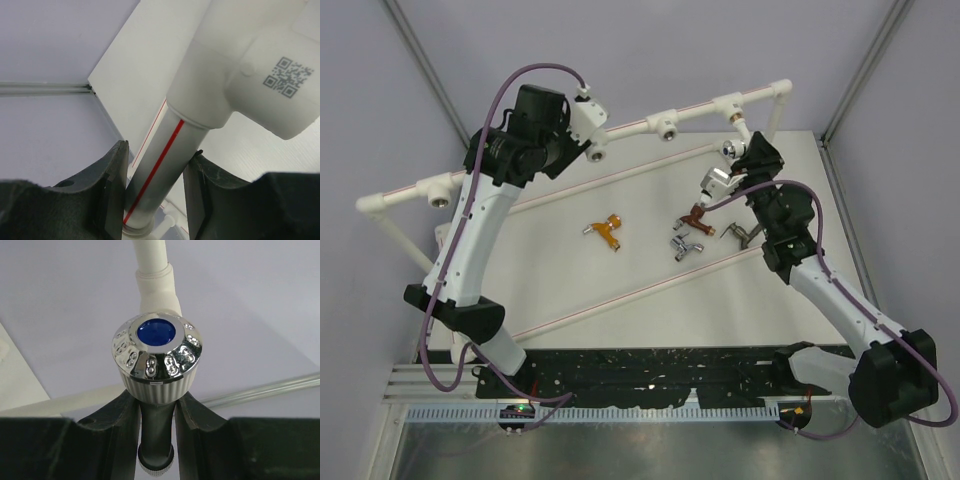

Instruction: Install the water faucets

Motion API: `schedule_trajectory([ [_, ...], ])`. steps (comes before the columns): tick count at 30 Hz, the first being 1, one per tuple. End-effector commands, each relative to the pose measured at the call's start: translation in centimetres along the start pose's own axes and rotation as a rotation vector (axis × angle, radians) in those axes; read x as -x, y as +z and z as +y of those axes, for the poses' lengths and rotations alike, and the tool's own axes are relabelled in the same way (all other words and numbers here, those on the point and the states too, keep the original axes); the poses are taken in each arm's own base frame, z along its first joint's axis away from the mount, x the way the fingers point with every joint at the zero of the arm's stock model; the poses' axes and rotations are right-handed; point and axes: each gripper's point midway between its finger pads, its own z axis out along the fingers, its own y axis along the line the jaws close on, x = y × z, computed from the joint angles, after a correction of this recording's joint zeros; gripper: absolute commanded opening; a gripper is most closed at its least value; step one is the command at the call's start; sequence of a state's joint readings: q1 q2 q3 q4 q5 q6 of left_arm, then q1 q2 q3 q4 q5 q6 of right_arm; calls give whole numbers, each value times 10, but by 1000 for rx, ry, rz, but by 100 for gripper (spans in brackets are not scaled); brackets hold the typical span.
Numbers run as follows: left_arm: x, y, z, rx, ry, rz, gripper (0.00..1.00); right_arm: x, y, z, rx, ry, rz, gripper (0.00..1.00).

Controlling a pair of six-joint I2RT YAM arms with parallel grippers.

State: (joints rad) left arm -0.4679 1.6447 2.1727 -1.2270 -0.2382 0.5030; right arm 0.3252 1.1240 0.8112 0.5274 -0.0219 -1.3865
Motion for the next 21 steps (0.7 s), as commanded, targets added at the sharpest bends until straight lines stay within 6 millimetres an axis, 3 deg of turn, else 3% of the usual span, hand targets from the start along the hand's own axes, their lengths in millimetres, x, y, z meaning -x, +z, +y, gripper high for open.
schedule_trajectory([
  [1, -2, 13, -42, -155, -205, 28, 26, -3, 8, -7, -27, -207, 52, 5],
  [6, -2, 13, -45, -168, -206, 15, 26, -8, 13, -3, -37, -228, 69, 5],
  [13, -4, 11, -47, -171, -207, 14, 25, -6, 12, -37, -93, -18, 3, 5],
  [14, -5, 11, -47, -170, -207, 18, 25, -7, 12, -31, -53, -11, -1, 5],
  [16, -6, 11, -47, -169, -207, 20, 25, -6, 12, -41, -41, 37, -16, 5],
  [21, -6, 11, -48, -172, -206, 19, 24, -5, 9, -42, -1, 73, -22, 5],
])
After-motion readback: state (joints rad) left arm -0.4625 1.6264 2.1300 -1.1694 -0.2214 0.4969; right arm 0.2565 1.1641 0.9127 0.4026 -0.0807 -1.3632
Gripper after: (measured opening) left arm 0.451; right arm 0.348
